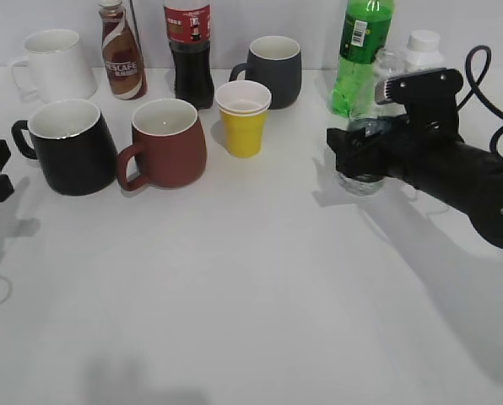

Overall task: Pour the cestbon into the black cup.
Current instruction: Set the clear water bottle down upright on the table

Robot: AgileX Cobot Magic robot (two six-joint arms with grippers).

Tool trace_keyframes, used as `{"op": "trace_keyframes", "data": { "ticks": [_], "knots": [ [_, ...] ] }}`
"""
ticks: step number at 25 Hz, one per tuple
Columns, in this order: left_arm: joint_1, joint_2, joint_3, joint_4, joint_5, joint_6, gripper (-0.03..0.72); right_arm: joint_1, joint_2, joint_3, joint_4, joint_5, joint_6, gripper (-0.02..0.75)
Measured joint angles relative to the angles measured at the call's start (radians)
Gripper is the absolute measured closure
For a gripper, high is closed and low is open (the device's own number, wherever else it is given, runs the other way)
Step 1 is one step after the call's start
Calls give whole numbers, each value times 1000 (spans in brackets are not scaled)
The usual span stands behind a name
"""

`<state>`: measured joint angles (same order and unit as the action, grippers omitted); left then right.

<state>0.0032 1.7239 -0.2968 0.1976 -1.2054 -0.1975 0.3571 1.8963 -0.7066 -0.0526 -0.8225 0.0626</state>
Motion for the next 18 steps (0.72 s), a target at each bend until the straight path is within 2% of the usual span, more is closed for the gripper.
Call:
{"op": "trace_keyframes", "data": {
  "ticks": [3, 10, 12, 15, 18],
  "knots": [
    [0, -27, 0, 10, -1, 0, 447, 0, -5, 0, -3, -31, 0, 62],
    [0, -174, 0, 48, 43, 0, 447, 1, -153, 0, -4, 0, -36, 55],
    [0, -258, 0, 50, 126, 0, 447, 1, -242, 0, -4, 52, -41, 55],
    [0, -443, -5, 64, 332, 0, 447, 1, -405, 0, -10, 217, -42, 55],
    [-14, -651, -57, 97, 648, 0, 445, 3, -569, 0, -31, 405, -44, 55]
  ]
}}
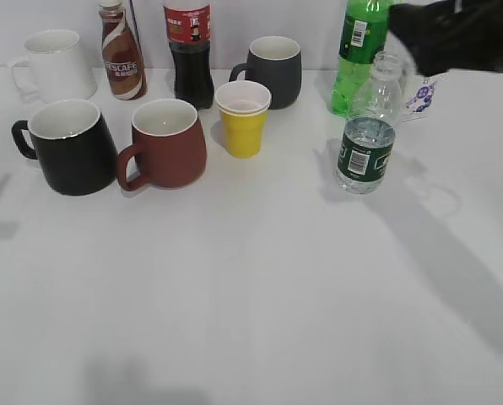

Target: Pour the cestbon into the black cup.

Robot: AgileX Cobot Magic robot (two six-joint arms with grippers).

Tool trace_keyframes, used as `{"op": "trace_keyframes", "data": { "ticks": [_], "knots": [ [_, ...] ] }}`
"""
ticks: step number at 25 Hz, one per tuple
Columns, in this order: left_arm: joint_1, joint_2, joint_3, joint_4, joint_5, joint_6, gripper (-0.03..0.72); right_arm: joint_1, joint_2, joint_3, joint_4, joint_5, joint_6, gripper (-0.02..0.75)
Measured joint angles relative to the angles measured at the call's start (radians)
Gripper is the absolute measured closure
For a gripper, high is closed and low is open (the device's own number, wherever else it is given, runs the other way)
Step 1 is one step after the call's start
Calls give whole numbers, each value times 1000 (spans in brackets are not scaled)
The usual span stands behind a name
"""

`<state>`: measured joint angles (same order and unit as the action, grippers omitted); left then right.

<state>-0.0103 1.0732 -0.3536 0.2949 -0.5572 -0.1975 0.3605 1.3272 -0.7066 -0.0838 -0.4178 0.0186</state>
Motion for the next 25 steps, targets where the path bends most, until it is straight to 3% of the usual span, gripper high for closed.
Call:
{"op": "trace_keyframes", "data": {
  "ticks": [5, 14, 20, 25],
  "knots": [
    [-62, -327, -123, -34, 455, 0, 377, 1, -270, 0, -40, 356, 0, 58],
    [-175, -662, -283, -234, 1198, 0, 46, 1, -749, 0, -3, 1087, -3, 70],
    [-189, -849, -327, -295, 1580, 5, 15, 1, -1007, 2, 84, 1448, -19, 71],
    [-189, -974, -325, -289, 1731, 47, 28, 1, -1156, 91, 84, 1582, -26, 77]
  ]
}}
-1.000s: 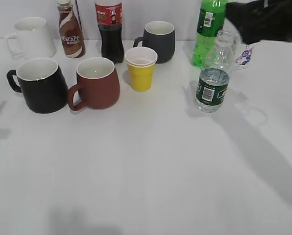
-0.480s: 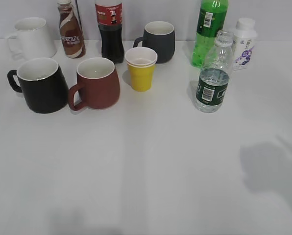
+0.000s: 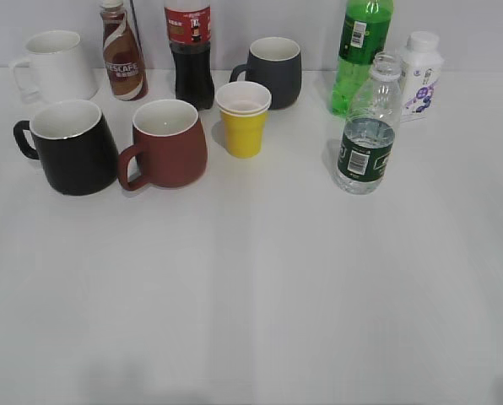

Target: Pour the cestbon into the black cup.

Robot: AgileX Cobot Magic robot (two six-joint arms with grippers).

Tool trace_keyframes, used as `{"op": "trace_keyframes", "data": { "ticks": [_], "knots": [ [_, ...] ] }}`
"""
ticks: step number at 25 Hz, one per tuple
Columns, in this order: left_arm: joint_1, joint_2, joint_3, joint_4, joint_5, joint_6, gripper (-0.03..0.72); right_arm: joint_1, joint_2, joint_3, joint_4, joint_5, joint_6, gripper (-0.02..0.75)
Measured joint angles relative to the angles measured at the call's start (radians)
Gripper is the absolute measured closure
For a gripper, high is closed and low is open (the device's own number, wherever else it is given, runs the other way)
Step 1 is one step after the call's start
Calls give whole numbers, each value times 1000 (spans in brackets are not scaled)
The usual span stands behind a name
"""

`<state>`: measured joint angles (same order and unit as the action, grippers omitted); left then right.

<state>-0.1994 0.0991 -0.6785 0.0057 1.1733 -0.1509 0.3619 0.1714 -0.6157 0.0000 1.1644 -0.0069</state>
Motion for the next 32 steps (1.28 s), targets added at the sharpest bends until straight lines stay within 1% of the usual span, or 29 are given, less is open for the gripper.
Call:
{"op": "trace_keyframes", "data": {
  "ticks": [3, 6, 8, 11, 19, 24, 26, 28, 30, 32],
  "knots": [
    [0, -46, 46, 8, 10, 54, 37, 0, -53, 66, 11, 1, -15, 79],
    [0, -75, 107, 4, 6, 84, 48, 0, -70, 88, 26, -58, -29, 87],
    [0, -86, 117, 3, -22, 105, 56, 1, -70, 107, 38, -98, -36, 90],
    [0, -91, 147, -6, -85, 130, 71, 1, -70, 111, 47, -111, -36, 106],
    [0, -91, 154, -17, -104, 138, 118, 1, -70, 111, 51, -123, -38, 166],
    [1, -91, 154, -18, -104, 138, 134, -8, -70, 111, 53, -124, -38, 174],
    [23, -91, 154, -19, -104, 138, 137, -53, -72, 111, 54, -124, -39, 174],
    [73, -92, 154, -19, -104, 138, 141, -127, -93, 111, 55, -125, -39, 174],
    [127, -98, 154, -19, -105, 138, 148, -223, -138, 111, 56, -126, -39, 174],
    [160, -104, 155, -19, -104, 138, 160, -289, -172, 111, 57, -126, -39, 175]
  ]
}}
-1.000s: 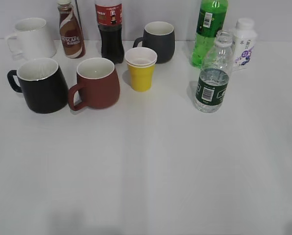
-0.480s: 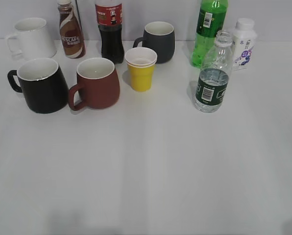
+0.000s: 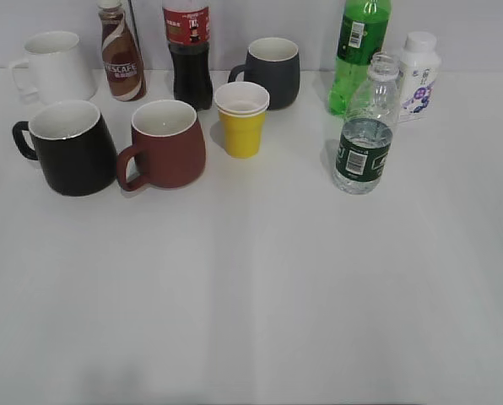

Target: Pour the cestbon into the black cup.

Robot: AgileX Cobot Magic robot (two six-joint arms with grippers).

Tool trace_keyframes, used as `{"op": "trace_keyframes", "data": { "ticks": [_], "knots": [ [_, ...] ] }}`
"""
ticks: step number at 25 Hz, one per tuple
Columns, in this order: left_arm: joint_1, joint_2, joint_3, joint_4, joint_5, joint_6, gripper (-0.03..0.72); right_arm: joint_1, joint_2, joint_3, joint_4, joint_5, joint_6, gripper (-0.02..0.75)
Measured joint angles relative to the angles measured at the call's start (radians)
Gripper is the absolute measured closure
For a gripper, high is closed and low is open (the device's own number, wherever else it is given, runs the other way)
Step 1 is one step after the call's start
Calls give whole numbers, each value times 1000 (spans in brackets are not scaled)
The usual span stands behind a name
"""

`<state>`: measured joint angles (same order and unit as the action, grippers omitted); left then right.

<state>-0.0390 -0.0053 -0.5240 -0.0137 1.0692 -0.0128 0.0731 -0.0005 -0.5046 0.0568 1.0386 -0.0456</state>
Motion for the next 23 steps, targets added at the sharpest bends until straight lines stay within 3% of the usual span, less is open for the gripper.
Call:
{"op": "trace_keyframes", "data": {
  "ticks": [3, 23],
  "knots": [
    [15, -2, 0, -1, 0, 0, 177, -36, -7, 0, 5, 1, 0, 180],
    [15, -2, 0, -1, 0, 0, 242, -38, -8, 0, 11, 0, 0, 183]
  ]
}}
